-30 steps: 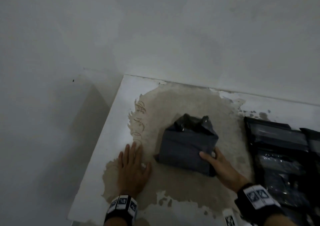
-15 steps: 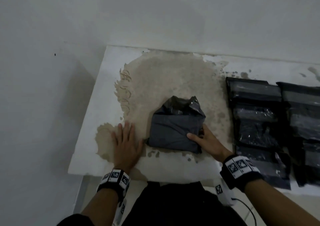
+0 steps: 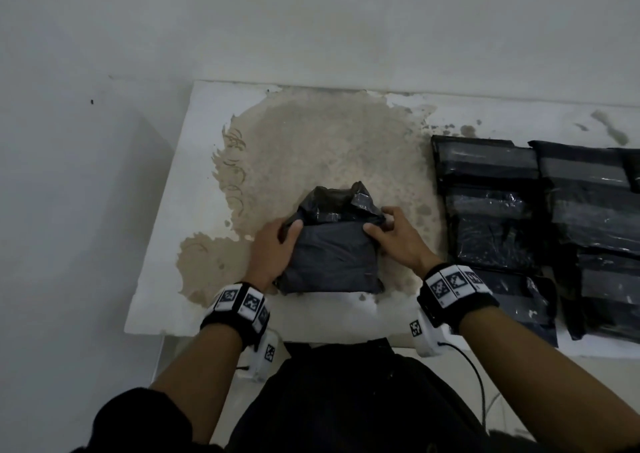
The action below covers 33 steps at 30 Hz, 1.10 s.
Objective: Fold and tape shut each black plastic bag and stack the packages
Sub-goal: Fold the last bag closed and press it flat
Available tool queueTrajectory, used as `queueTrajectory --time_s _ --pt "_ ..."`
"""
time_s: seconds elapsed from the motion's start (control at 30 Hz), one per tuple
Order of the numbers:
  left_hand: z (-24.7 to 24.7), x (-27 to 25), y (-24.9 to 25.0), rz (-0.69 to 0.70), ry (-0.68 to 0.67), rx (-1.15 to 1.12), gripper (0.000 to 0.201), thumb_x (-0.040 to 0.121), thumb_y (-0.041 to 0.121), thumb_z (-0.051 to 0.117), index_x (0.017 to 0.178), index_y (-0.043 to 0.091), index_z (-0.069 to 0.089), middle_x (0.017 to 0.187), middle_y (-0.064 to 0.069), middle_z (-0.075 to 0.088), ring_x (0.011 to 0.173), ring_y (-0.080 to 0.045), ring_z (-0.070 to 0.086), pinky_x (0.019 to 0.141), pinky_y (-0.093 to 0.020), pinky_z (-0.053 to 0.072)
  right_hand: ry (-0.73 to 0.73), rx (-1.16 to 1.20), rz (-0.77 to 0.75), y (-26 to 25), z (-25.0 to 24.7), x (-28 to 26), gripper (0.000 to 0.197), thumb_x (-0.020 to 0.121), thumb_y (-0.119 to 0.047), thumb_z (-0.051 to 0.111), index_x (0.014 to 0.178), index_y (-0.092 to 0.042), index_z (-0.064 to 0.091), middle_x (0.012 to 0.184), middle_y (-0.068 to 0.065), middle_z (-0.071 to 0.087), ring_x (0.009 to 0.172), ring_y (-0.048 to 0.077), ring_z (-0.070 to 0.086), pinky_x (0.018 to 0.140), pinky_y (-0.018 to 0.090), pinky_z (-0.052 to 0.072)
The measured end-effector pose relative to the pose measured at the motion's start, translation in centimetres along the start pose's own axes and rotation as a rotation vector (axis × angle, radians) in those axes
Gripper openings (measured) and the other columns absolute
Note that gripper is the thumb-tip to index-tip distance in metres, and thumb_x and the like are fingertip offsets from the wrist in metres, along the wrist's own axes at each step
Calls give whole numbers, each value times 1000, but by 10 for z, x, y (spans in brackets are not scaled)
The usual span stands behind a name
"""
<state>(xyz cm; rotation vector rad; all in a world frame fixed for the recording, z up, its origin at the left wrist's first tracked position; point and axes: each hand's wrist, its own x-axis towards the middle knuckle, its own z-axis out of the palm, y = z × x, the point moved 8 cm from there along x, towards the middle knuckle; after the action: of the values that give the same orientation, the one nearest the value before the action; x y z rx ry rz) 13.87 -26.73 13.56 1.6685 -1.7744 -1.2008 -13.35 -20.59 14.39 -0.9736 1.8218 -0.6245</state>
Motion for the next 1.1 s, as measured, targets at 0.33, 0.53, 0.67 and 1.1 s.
queueTrajectory --time_s 0.33,0.53,0.67,1.1 --pt "28 10 16 -204 -37 -300 26 103 27 56 121 10 64 111 -5 66 106 -22 63 86 -30 48 137 -71 -76 -6 -16 19 21 94 -27 69 92 -20 50 87 4 64 81 24 58 71 33 43" --pt "20 7 17 -252 53 -455 29 105 34 49 97 16 69 91 0 69 85 -13 64 76 -28 51 132 92 -3 9 -29 19 20 99 -33 62 86 -21 54 83 10 66 81 35 64 80 57 57" --pt "20 10 18 -208 44 -414 28 106 37 48 92 20 66 93 -2 66 87 -17 62 83 -35 51 170 -23 -67 -1 -39 11 28 97 -30 66 118 -25 50 109 12 65 90 25 66 78 44 58" --pt "27 10 26 -141 40 -378 31 106 36 46 115 18 69 105 3 68 99 -14 63 90 -31 48 -42 -796 -434 -73 -40 26 17 95 -26 65 110 -20 58 110 6 55 96 34 61 83 42 50"
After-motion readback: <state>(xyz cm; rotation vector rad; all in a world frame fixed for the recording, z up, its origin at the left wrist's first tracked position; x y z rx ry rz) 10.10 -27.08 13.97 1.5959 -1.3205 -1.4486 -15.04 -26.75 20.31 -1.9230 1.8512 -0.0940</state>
